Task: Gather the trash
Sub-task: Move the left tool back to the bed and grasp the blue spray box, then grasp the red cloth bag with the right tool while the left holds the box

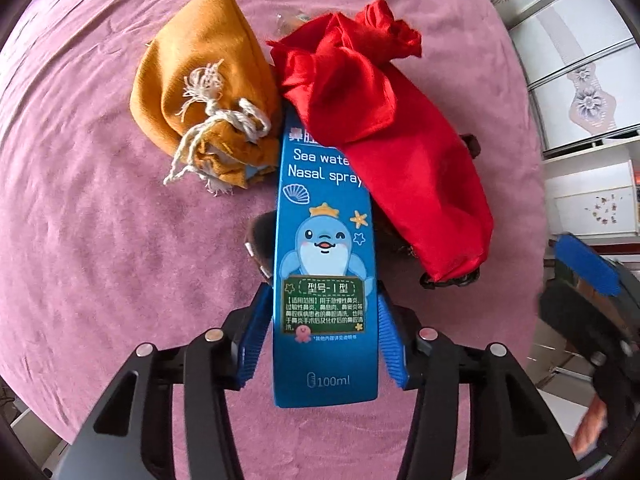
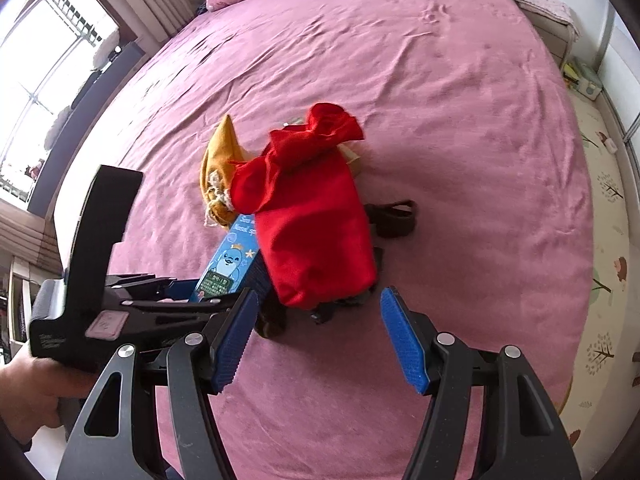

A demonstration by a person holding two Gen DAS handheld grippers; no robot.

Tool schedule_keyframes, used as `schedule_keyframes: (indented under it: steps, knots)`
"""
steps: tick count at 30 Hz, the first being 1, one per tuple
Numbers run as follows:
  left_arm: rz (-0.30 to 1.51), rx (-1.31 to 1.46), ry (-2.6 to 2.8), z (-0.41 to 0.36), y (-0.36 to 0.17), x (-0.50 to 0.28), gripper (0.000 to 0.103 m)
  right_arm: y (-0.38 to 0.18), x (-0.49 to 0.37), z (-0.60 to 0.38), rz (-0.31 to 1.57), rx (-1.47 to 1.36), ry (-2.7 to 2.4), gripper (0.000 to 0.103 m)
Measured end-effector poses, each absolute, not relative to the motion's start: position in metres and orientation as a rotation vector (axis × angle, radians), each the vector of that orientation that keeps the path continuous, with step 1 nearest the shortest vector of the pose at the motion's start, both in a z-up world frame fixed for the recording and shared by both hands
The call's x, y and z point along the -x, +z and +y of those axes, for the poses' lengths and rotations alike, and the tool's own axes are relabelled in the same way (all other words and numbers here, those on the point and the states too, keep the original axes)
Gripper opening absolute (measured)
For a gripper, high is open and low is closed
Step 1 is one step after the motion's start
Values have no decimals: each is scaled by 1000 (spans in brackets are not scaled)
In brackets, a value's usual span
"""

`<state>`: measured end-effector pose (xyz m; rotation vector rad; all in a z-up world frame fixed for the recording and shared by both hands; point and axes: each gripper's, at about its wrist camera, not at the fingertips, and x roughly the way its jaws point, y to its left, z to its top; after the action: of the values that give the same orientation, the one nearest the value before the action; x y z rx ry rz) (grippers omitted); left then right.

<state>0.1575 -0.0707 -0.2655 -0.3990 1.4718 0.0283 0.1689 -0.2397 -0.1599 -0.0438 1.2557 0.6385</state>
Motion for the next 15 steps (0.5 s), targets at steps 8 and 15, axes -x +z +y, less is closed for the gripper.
schedule_keyframes:
  steps: [8, 15]
  knots:
    - [1465, 449, -38, -52, -263, -146, 49, -185, -184, -204, 1279, 96, 621, 68]
    - [1463, 468, -87, -39, -267, -145, 49, -198, -192, -193, 1327, 117, 633, 67]
